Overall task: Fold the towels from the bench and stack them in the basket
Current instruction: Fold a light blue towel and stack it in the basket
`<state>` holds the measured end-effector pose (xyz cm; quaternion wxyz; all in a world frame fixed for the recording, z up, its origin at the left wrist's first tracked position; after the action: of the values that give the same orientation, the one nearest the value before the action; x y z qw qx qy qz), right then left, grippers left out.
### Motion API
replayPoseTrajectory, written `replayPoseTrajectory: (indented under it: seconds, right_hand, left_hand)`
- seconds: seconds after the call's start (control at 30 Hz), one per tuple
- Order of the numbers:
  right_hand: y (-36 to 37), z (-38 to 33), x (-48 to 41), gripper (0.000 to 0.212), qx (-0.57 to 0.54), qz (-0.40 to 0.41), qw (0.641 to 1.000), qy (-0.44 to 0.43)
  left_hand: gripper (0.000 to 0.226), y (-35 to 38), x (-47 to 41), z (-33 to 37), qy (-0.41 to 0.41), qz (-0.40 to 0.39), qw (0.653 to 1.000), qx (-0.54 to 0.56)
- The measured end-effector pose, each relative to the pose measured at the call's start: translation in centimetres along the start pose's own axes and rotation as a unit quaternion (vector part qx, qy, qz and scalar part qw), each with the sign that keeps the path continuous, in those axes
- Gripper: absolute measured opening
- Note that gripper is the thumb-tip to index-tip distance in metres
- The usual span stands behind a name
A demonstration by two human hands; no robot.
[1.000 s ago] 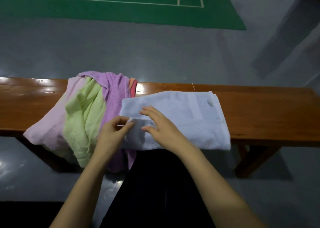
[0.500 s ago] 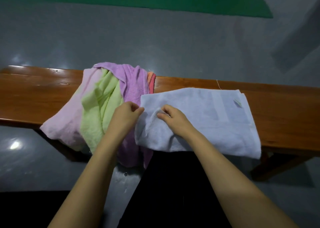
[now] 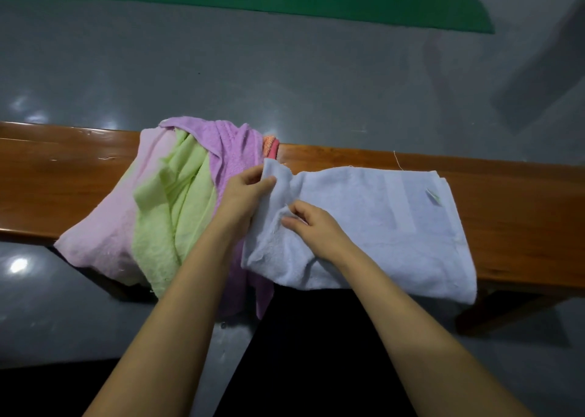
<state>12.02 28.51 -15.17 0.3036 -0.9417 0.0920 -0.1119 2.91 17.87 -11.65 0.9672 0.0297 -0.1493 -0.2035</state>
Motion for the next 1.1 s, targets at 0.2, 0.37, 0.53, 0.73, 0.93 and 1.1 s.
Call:
replayPoseTrajectory:
  seconds: [0.2,0.37,0.53,0.73,0.93,1.1]
  right_hand:
    - [0.1,0.0,-0.3,0.025,0.005,-0.006,1.0,-0.011]
    - [0.1,0.0,-0.4,0.024,0.004,-0.003,1.0,-0.015]
    - [0.0,0.0,-0.3,0.021,-0.01,-0.003,1.0,-0.012]
    - [0.0,-0.2,0.1,0.015,-0.005,0.001,1.0,-0.016]
    - [-1.2,-1.1,1.4,0.023,-0.087,0.029,0.996,-0.008]
    - [-6.0,-3.4,5.1,0.019,-0.166,0.17,0.971,-0.035]
  left_hand:
    - [0.03,0.6,-1.6,0.7,-0.029,0.052,0.998,-0.035]
    - [0.012,0.7,-3.0,1.1,0.0,0.061,0.998,-0.015]
    - [0.03,0.4,-3.1,0.6,-0.002,0.038,0.999,0.023]
    - [0.026,0.6,-3.3,2.5,0.026,0.086,0.996,0.006]
    - [0.017,1.5,-2.1,5.2,0.095,0.046,0.994,0.012]
    - [0.011,2.7,1.5,7.1,0.182,0.025,0.983,-0.027]
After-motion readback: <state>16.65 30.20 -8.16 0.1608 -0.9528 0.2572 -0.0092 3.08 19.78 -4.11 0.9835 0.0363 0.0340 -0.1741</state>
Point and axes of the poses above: each hand's wrist, its own x-axis away from the middle knuckle, its own y-axis out of the palm, z = x × y, the point moved 6 cm from there along -x, towards the middle knuckle, and after that the axes turned 13 degrees about x, right-handed, at the moved point
